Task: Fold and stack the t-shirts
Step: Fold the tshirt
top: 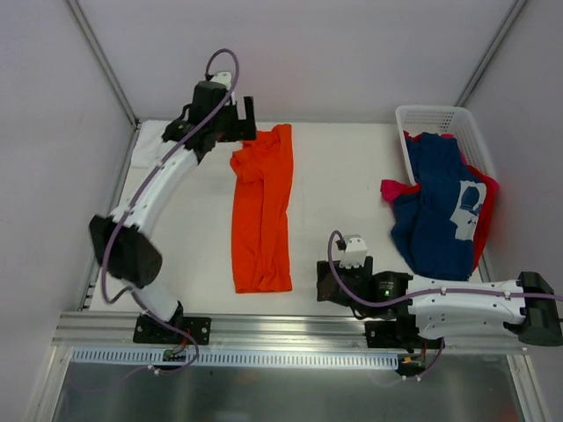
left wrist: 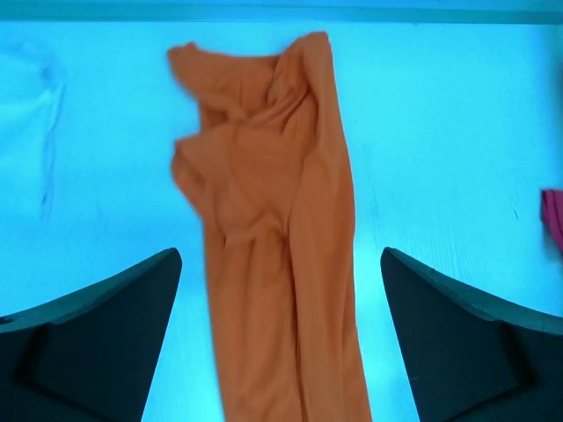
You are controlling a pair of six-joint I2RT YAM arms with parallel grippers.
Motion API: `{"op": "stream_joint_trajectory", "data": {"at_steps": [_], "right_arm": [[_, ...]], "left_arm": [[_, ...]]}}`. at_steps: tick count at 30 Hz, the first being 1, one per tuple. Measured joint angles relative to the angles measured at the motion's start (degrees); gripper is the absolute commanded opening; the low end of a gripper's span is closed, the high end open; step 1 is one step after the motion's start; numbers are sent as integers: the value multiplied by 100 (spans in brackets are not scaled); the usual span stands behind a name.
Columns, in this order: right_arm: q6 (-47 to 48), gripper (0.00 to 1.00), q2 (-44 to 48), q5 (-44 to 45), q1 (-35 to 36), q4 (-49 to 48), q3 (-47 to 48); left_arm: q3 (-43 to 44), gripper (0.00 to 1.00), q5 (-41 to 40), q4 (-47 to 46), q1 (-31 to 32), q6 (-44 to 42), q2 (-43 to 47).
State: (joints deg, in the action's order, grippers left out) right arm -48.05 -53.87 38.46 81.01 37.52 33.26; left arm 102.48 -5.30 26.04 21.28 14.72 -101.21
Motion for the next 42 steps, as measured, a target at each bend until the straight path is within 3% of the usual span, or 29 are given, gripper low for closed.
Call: {"op": "stream_joint_trajectory", "data": {"at_steps": [4, 7, 10, 14, 21, 28, 39, 42], "right_arm": [[555, 94, -409, -83, -330, -428, 710], [1058, 91, -531, -658, -1054, -1134, 763], [1456, 91, -695, -1502, -1882, -1899, 621], [1777, 90, -1285, -2824, -2708, -3027, 387], [1517, 86, -2756, -4535, -3377, -4988, -131], [903, 81, -2669, -4793, -3215, -6548, -957], [186, 75, -2194, -3403, -1591, -5897, -1056], [70, 61, -2212, -3195, -1445, -5768, -1034]], "left_arm": [[-2374, 99, -284, -96, 68, 428, 2369], [-3926, 99, -448, 68, 195, 815, 3392], [-5248, 99, -444, 426, 243, 1231, 3836], [-6284, 99, -278, 732, 407, 1696, 4085], [-7219, 99, -57, 273, 1021, 2361, 4483], [-8150, 99, 382, -708, 1182, 2940, 5171], [-8474, 99, 826, -1665, 1294, 3279, 5222], [-8594, 99, 942, -1873, 1375, 3399, 5292]]}}
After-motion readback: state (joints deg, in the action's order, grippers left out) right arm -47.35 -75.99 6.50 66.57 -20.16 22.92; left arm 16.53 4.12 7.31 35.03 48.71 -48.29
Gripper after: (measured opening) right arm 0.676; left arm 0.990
